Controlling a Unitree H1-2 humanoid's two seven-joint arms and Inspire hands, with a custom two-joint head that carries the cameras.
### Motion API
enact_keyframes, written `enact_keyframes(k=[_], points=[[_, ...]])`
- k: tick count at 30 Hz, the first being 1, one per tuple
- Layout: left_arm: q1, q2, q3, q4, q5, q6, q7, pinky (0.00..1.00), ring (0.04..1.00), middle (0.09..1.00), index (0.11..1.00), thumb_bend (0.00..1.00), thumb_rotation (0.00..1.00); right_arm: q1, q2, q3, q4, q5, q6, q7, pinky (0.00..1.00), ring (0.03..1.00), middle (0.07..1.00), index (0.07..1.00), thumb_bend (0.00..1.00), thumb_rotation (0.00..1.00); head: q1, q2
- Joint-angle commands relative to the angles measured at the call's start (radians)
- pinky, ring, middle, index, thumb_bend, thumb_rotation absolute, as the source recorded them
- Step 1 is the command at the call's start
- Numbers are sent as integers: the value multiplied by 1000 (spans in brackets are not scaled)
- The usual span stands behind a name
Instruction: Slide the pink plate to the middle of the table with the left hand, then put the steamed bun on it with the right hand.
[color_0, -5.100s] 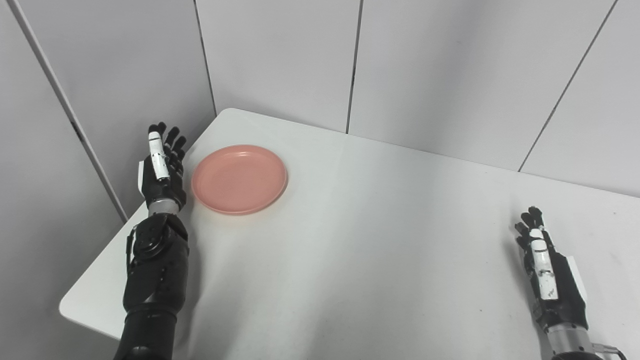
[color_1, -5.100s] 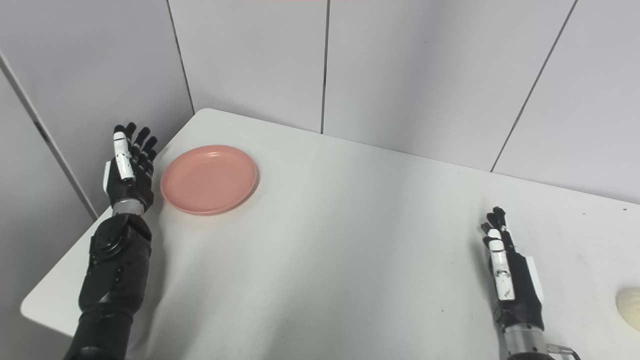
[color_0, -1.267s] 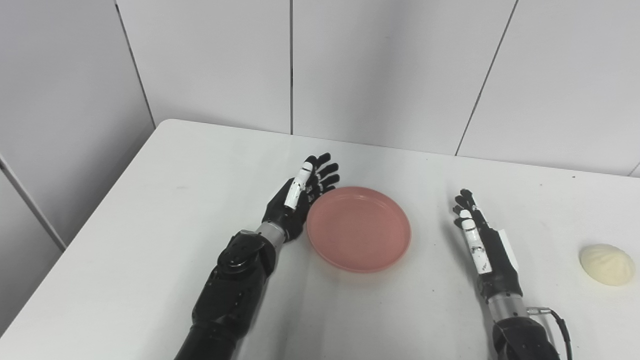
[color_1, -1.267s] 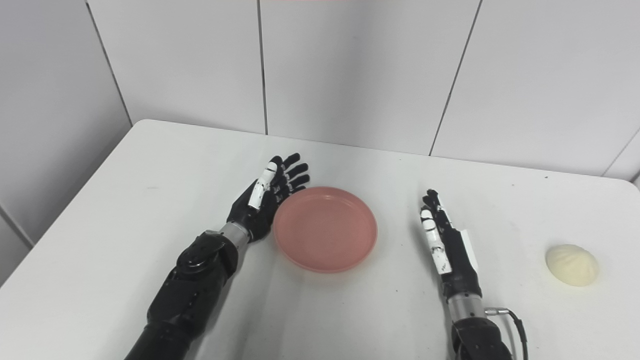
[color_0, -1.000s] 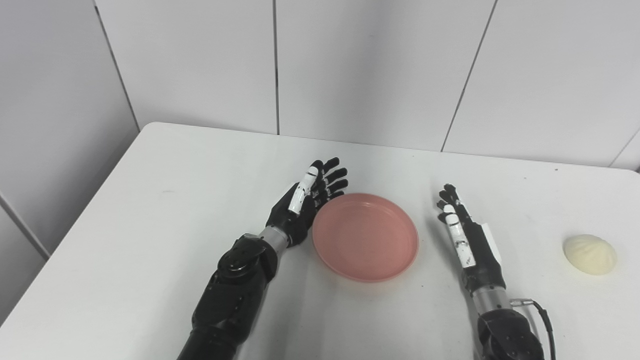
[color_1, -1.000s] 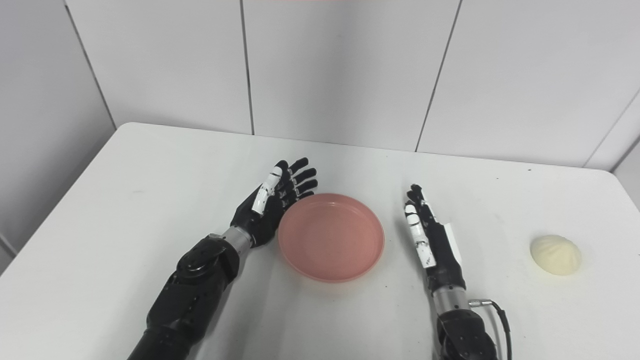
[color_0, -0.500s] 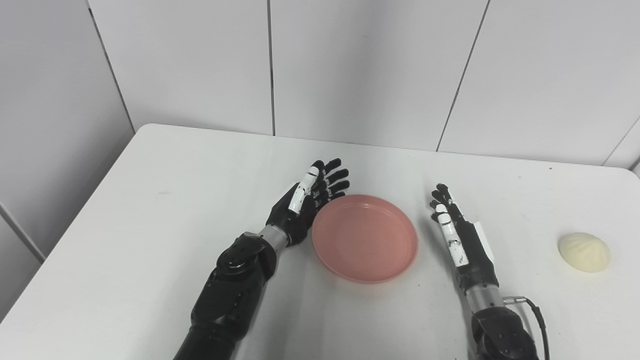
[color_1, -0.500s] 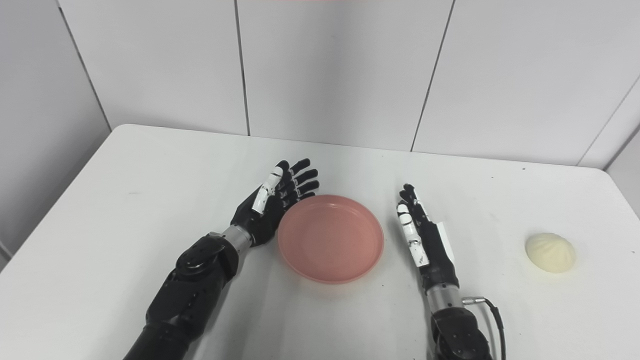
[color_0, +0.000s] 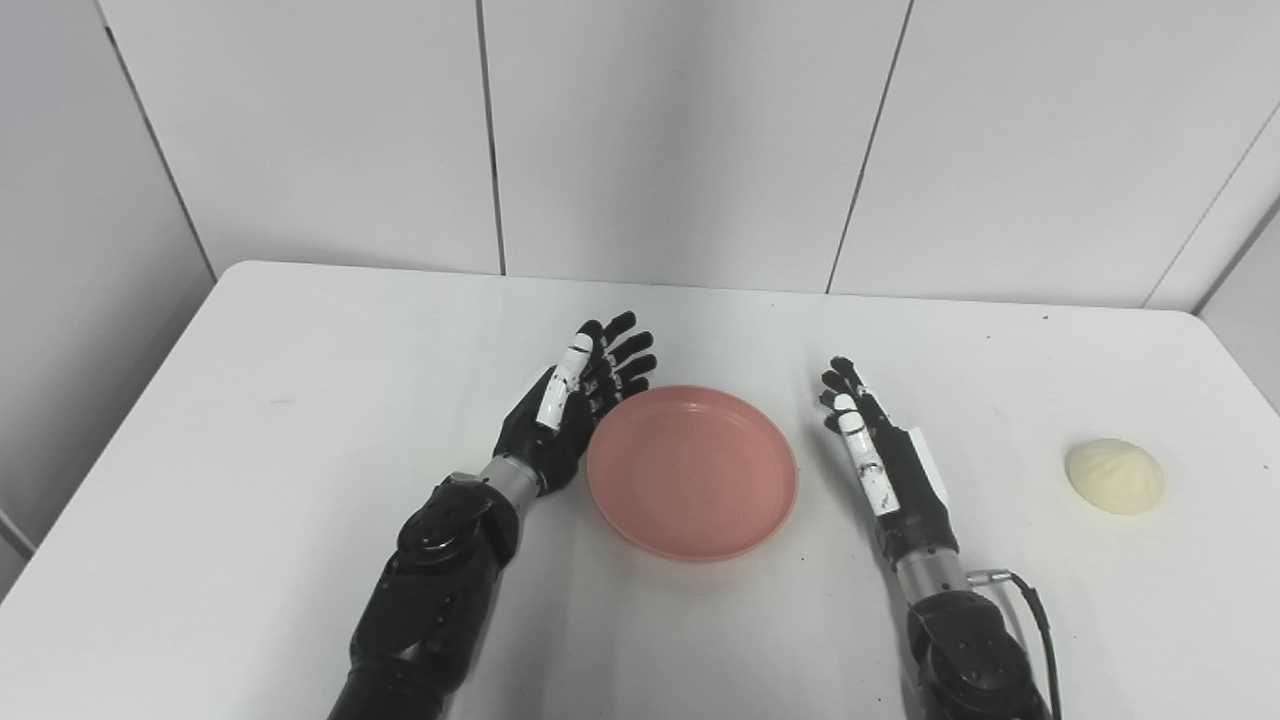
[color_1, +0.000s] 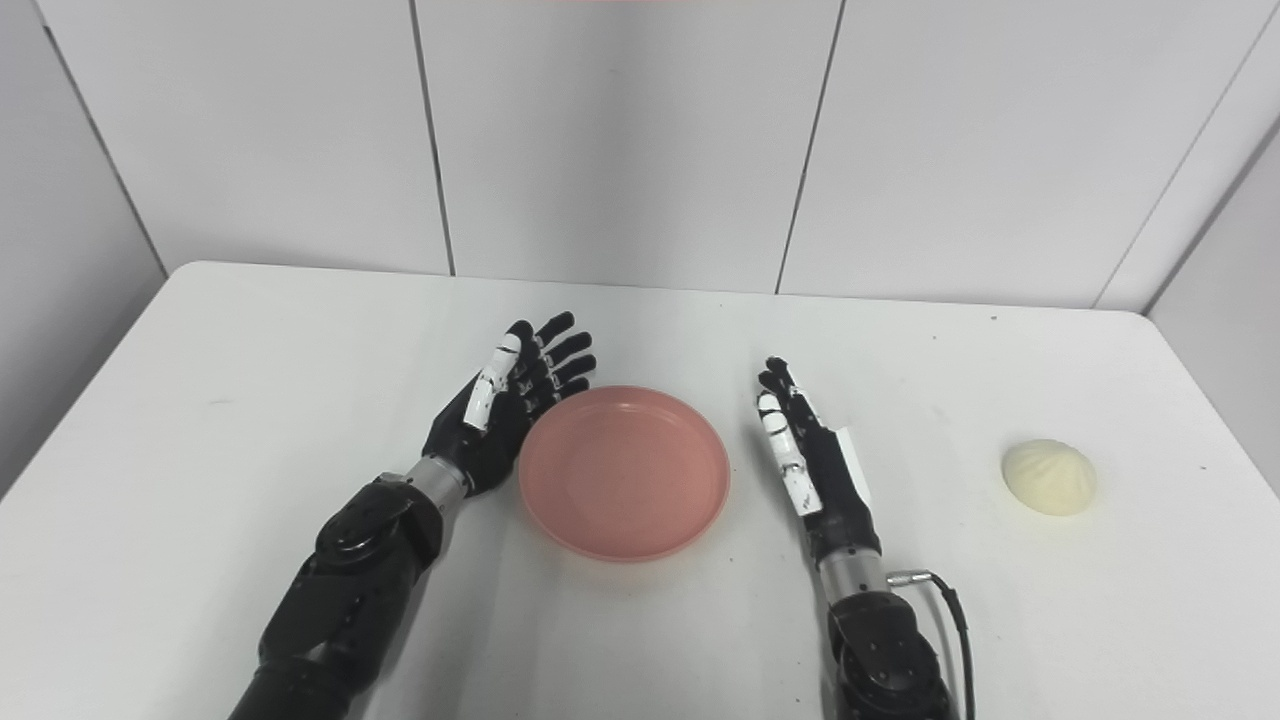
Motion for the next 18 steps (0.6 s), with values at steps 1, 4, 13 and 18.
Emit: enact_keyframes(k=[1, 4, 13, 18], points=[[64, 23, 3, 83, 21, 69, 27, 947, 919, 927, 929, 457, 1000, 29, 13, 2, 22, 4, -21, -17, 868, 872, 895, 906, 281, 1000, -3, 0], [60, 30, 3, 103, 26, 53, 18, 942, 915, 921, 922, 463, 1000, 25, -6, 9, -24, -28, -15, -20, 827, 855, 889, 891, 387, 997, -22, -6], [61, 52, 14, 106, 18, 50, 5, 923, 913, 921, 919, 480, 1000, 19, -66, 57, -198, -273, 33, -85, 616, 730, 810, 841, 588, 852, -84, -21], [53, 64, 18, 133, 15, 35, -12, 914, 901, 913, 912, 489, 1000, 6, -114, 56, -304, -367, 101, -66, 583, 713, 792, 824, 680, 679, -109, -26]])
